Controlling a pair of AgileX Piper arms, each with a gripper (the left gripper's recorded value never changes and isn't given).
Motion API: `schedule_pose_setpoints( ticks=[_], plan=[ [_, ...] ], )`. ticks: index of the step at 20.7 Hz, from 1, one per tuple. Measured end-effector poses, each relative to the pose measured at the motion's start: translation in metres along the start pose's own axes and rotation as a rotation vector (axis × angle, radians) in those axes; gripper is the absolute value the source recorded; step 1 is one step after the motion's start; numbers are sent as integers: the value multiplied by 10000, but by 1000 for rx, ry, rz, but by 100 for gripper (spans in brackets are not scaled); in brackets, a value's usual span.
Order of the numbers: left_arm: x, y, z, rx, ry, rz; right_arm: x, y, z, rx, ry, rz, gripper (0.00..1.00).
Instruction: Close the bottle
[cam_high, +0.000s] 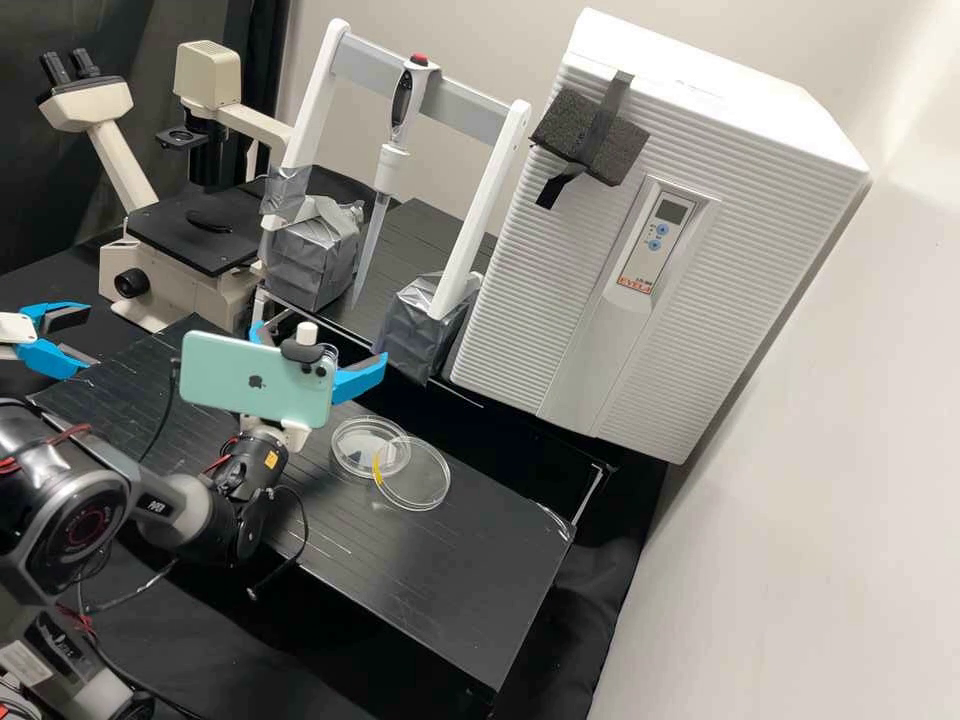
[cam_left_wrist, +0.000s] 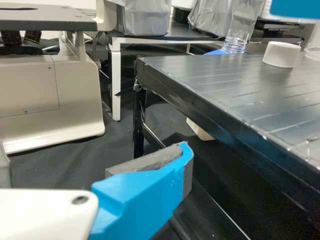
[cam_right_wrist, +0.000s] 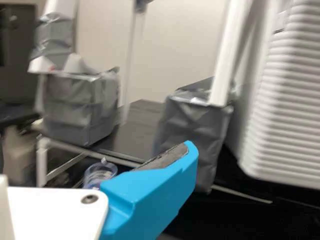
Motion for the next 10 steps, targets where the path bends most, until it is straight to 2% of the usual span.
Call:
schedule_pose_setpoints(
  ticks=[3, 7, 10],
  plan=[
    [0, 0, 0, 0, 0, 0, -108, -42, 53, 2, -1, -48, 100],
    [3, 3, 0, 1, -2, 1, -221, -89, 72, 6, 24, -116, 100],
    [7, 7, 1, 4, -5, 1, -271, -125, 44, 2, 61, -145, 100]
  ],
)
